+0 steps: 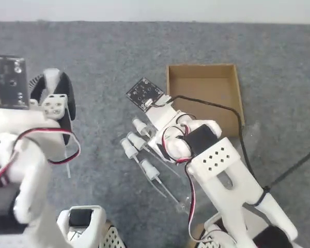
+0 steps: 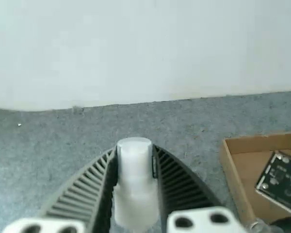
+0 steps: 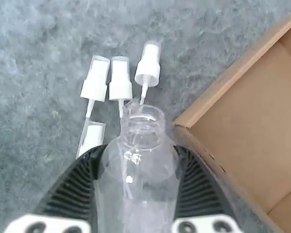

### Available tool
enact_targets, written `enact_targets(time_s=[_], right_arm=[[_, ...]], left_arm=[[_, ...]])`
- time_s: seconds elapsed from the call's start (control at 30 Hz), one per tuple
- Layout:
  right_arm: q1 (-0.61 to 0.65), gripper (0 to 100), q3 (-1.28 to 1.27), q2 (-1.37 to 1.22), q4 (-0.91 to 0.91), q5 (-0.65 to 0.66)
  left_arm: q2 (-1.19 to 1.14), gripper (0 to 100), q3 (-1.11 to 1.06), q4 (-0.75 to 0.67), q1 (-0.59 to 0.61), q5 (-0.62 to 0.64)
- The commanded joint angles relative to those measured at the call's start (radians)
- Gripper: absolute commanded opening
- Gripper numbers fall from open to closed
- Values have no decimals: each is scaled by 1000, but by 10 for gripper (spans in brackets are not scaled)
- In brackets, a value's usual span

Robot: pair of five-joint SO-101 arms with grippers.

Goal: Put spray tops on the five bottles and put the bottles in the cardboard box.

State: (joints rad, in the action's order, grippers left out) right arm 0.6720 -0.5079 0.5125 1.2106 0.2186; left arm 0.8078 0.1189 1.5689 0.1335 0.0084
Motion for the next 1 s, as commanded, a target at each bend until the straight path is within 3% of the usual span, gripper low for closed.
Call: enact_targets(time_s=[0.0,0.1,0.23,0.47,0.63,0.97], right_arm=[[4,6,-38,51,-156,84],[39,6,-106,53,-331,15],[90,6,-180,53,-478,-41],[153,6,-318,53,-694,-41],[213,6,-345,53,-722,-41],[249,5,-446,236,-722,-41]], left_arm=[[2,12,36,-11,-5,66],[15,11,33,-51,-5,137],[68,11,-71,-143,-5,141],[232,11,-404,-446,-5,193],[264,11,-555,-620,-51,207],[124,11,-556,-718,-80,259]])
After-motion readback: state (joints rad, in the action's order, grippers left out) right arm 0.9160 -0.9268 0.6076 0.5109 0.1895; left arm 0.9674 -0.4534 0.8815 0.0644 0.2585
